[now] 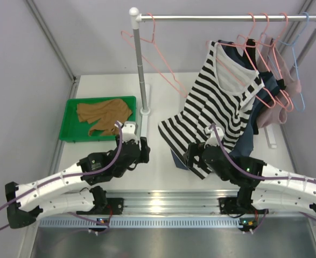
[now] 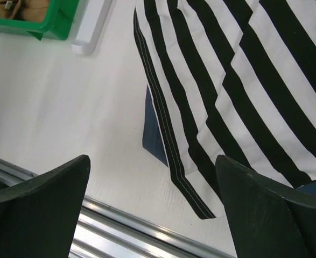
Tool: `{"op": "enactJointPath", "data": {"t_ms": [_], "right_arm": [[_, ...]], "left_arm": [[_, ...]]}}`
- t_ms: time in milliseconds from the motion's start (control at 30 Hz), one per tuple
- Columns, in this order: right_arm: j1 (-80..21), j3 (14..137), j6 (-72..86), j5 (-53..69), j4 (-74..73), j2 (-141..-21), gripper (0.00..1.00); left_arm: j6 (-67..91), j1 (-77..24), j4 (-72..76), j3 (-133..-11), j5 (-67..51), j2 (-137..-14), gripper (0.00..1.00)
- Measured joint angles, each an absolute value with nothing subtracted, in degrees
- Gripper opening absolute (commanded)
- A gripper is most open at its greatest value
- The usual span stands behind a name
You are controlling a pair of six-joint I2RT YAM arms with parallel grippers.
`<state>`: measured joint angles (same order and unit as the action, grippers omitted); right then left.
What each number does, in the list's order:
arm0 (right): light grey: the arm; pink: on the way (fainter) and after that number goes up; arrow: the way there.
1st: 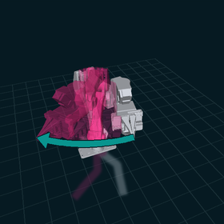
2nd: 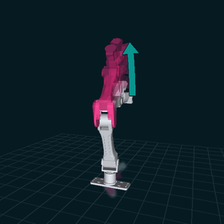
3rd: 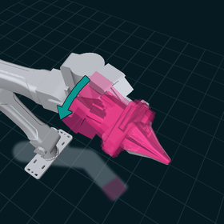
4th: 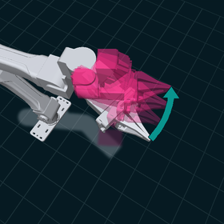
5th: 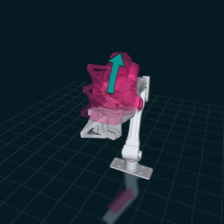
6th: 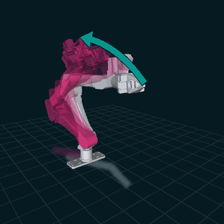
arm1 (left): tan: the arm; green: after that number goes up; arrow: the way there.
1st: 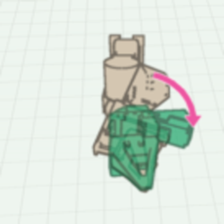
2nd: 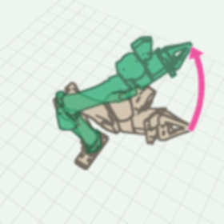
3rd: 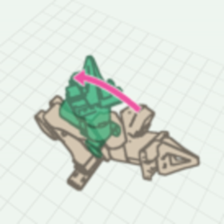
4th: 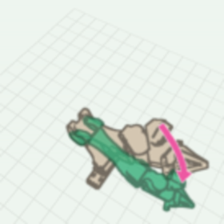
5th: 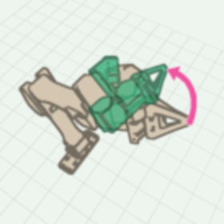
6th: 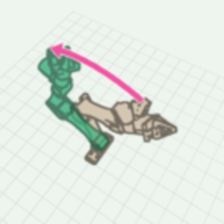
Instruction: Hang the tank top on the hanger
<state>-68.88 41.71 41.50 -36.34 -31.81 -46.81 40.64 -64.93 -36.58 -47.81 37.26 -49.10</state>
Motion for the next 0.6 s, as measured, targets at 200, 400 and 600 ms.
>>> {"op": "enactJointPath", "data": {"t_ms": [200, 400, 600], "right_arm": [[-68.88, 41.71, 40.88, -34.65, -31.79, -46.87, 1.00], [-68.88, 41.60, 39.88, -31.97, -31.73, -45.84, 1.00], [-68.88, 41.60, 39.00, -29.65, -31.70, -46.04, 1.00]], "left_arm": [[42.09, -64.20, -37.87, -49.15, 40.03, -50.48, 0.76], [40.34, -47.16, -38.26, -54.78, 36.56, -58.08, 0.76], [35.62, -23.99, -36.45, -59.18, 27.16, -69.56, 0.75]]}}
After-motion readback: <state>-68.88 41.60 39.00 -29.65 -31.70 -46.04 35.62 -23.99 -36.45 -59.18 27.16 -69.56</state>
